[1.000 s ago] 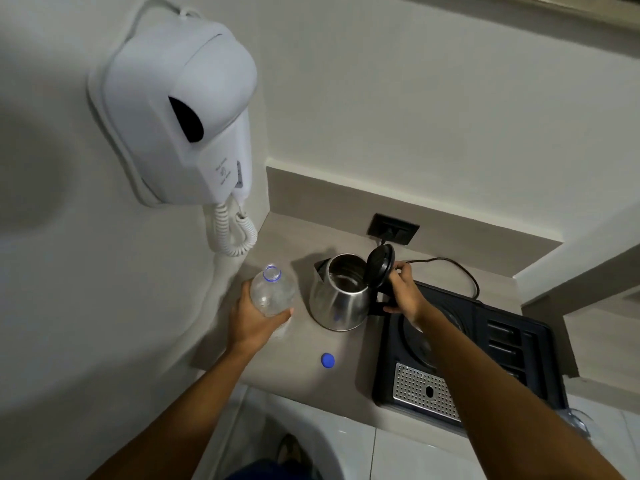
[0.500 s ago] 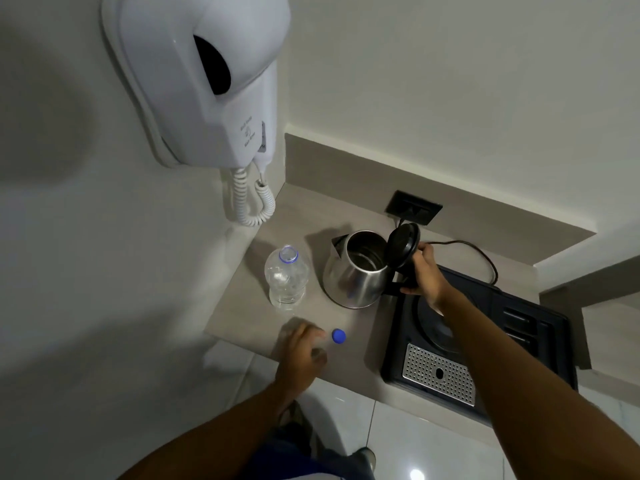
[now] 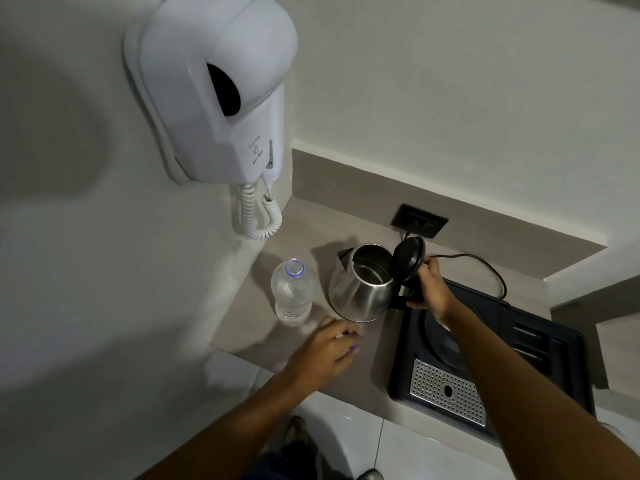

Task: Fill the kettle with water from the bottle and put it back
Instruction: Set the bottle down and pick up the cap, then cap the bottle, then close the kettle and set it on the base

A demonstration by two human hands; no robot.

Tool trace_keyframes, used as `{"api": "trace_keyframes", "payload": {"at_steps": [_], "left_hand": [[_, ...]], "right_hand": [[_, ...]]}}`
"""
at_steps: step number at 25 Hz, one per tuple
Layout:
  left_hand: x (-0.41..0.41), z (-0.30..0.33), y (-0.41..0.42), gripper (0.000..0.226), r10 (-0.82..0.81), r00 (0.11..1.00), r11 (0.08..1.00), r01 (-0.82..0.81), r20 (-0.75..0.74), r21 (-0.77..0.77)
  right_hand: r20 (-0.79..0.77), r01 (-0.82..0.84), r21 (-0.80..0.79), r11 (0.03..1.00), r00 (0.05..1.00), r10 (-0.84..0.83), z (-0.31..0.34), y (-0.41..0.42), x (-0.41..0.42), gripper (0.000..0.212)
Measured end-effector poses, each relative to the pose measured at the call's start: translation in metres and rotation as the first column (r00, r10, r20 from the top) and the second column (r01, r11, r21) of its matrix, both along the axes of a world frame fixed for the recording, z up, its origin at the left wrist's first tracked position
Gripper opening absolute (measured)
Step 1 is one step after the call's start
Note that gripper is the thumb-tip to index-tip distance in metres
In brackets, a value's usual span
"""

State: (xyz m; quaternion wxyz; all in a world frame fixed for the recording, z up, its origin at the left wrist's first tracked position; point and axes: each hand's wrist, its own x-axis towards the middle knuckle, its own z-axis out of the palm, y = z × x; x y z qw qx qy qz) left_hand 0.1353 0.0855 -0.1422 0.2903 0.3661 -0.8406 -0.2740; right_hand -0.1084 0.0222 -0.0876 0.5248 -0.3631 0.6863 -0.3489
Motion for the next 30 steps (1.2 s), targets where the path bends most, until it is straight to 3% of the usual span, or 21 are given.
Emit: {"api": "trace_keyframes", "payload": {"at_steps": [2,3,5,8,11,16,25,28,30], "left_hand": [[0.02,0.039,-0.01,0.017,0.159,0.95,0.962,-0.21,-0.27,-0.173],[0.031,0.056,-0.018,0.017,0.229,0.914,0.923,-0.313,-0.334,-0.223],[0.051,0.078,-0.034,0.02,0.358,0.865,0.855,-0.455,-0.353,-0.248],[0.06,0.087,-0.045,0.02,0.495,0.834,0.832,-0.536,-0.245,-0.144],[0.06,0.089,-0.047,0.02,0.5,0.851,0.849,-0.518,-0.159,-0.103],[0.065,0.1,-0.052,0.026,0.396,0.918,0.899,-0.39,-0.013,-0.199],[0.069,0.103,-0.062,0.037,0.353,0.927,0.935,-0.345,0.125,-0.079],[0.067,0.103,-0.06,0.049,0.374,0.908,0.921,-0.34,0.19,-0.189],[0.06,0.107,-0.056,0.045,0.403,0.904,0.883,-0.342,0.146,-0.321]], "right_hand": [[-0.005,0.002,-0.008,1.0,1.0,-0.002,0.0,0.0,0.0,0.028],[-0.006,0.005,-0.01,1.0,1.0,-0.005,0.0,0.0,0.0,0.027],[-0.003,0.001,-0.01,1.0,1.0,-0.001,0.002,0.001,0.0,0.028],[-0.009,0.001,-0.008,1.0,1.0,-0.001,0.002,0.003,-0.001,0.033],[0.011,-0.006,-0.006,1.0,1.0,0.006,0.004,0.003,-0.001,0.032],[-0.017,-0.012,0.005,1.0,1.0,0.012,0.003,0.004,-0.002,0.039],[-0.003,-0.019,0.018,1.0,1.0,0.019,0.003,0.002,-0.003,0.041],[-0.061,-0.07,0.067,0.995,0.995,0.074,0.005,-0.003,-0.009,0.045],[-0.079,-0.08,0.123,0.989,0.993,0.091,0.009,-0.005,-0.012,0.052]]}}
